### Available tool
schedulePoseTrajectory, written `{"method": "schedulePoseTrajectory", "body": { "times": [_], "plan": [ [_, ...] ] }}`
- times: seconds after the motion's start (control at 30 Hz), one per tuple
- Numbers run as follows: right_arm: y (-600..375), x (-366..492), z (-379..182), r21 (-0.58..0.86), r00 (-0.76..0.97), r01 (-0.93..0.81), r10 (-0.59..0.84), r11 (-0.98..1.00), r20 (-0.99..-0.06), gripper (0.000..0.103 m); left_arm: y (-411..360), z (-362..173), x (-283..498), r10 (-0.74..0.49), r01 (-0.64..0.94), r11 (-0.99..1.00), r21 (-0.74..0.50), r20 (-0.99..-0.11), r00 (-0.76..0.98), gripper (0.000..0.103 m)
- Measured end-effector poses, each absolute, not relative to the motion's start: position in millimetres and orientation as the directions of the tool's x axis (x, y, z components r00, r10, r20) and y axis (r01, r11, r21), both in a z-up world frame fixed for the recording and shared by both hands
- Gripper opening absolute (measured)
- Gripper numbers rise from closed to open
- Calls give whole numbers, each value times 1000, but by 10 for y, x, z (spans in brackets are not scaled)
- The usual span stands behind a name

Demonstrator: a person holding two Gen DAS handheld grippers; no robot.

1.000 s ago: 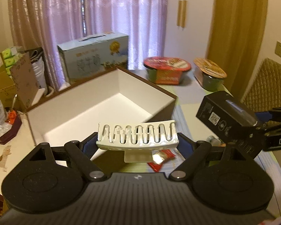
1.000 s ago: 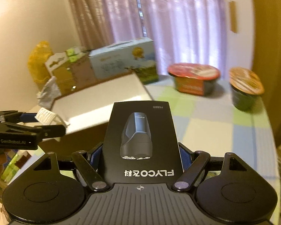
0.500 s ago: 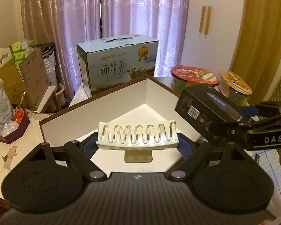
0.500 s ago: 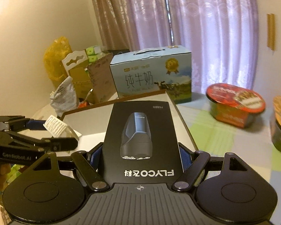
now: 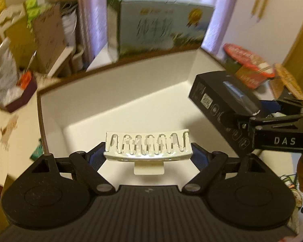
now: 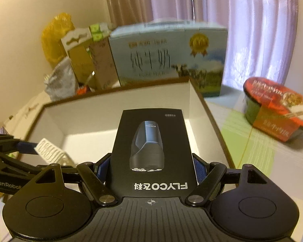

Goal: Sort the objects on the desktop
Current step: 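Lift both held items and carry them over the brown box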

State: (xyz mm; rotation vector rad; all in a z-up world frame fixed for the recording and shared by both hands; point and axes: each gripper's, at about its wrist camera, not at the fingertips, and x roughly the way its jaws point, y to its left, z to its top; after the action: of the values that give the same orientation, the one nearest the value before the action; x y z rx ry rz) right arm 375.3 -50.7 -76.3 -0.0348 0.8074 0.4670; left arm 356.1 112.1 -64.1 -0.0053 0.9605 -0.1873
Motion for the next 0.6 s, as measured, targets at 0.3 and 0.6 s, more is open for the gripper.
{"method": "schedulePoseTrajectory", "body": {
  "times": [0.3, 0.6],
  "plan": [
    [-419, 3990, -1061, 13, 549, -419, 265, 908, -793, 76, 1124, -935, 3595, -119, 114, 991, -73, -872, 475, 84],
    [-382, 3969, -1129, -57, 556, -464, 241, 884, -795, 76, 1068, -1040, 3636, -89, 120, 992, -39, -894, 440, 84]
  ]
}}
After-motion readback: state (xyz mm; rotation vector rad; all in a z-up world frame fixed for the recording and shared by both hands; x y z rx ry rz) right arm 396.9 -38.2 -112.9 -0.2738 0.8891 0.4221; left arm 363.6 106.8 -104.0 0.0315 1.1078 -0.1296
